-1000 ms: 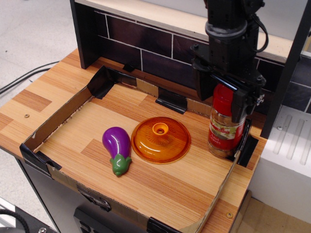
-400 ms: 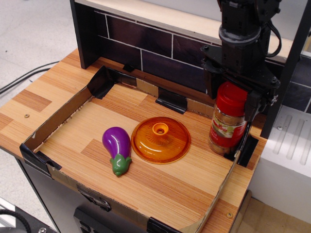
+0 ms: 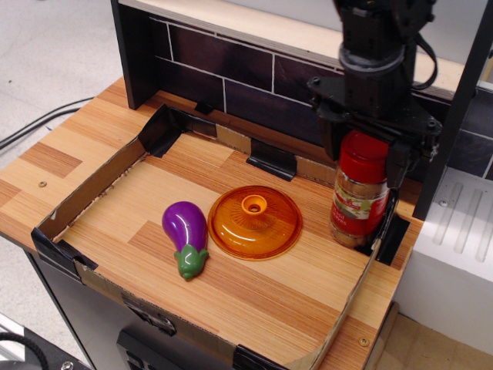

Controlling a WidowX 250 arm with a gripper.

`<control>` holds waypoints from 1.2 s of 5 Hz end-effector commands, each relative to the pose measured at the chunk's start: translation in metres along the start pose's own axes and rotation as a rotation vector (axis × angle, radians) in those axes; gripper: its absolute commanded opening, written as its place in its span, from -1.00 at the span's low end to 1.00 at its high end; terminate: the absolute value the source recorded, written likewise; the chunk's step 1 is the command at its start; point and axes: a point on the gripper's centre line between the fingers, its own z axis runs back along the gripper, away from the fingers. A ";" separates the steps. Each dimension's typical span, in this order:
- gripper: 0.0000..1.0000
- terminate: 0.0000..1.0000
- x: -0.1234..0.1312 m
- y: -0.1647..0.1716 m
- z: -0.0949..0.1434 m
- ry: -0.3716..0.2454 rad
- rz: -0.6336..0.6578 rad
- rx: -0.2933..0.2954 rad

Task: Topple basil bottle

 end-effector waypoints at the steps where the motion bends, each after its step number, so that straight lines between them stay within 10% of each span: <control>1: -1.00 -1.00 -0.022 0.009 0.015 -0.209 0.163 -0.011; 3: -1.00 -1.00 -0.045 0.010 0.012 -0.348 0.185 -0.099; 6: -1.00 -1.00 -0.081 0.015 -0.009 -0.367 0.124 -0.036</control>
